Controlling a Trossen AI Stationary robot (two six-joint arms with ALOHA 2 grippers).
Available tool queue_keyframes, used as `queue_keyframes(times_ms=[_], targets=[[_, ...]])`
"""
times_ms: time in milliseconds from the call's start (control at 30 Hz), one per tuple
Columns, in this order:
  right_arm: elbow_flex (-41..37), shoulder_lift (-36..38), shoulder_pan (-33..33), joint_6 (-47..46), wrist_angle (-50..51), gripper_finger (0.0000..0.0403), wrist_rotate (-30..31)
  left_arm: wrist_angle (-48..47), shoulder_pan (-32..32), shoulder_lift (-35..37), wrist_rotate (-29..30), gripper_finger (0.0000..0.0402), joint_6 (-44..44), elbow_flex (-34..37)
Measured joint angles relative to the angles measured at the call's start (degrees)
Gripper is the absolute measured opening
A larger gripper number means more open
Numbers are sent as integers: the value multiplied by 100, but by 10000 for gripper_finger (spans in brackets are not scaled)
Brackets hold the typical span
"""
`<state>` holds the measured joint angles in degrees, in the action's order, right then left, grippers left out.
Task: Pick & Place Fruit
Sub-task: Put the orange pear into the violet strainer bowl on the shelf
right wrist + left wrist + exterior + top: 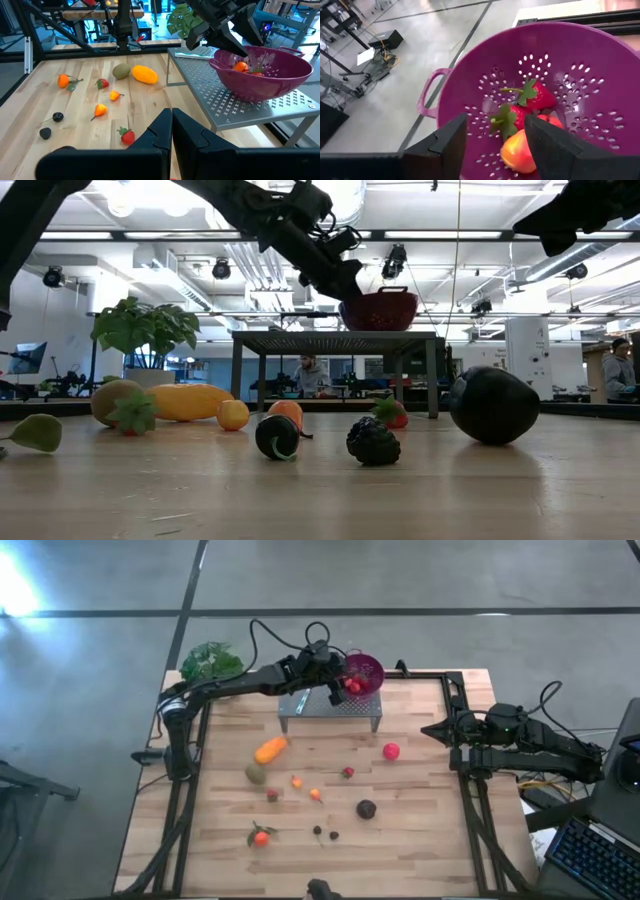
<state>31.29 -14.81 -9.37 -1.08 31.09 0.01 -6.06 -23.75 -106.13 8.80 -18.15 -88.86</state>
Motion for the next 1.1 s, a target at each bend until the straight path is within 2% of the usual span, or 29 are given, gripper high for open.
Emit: queue_keyframes(times_ms=[300,533,767,1100], targets=[[0,0,-2,0,0,8,0,-4,100,301,0,202,-144,-262],[-1,0,-2,0,-2,8,0,-52,463,683,0,201,-150,-387],[-1,0,-1,0,-2,8,-1,-970,960,1135,-2,200,-157,-385],[-2,-2,-2,0,-2,8,-2,-2923,1709,1434,-2,200,0,-376]])
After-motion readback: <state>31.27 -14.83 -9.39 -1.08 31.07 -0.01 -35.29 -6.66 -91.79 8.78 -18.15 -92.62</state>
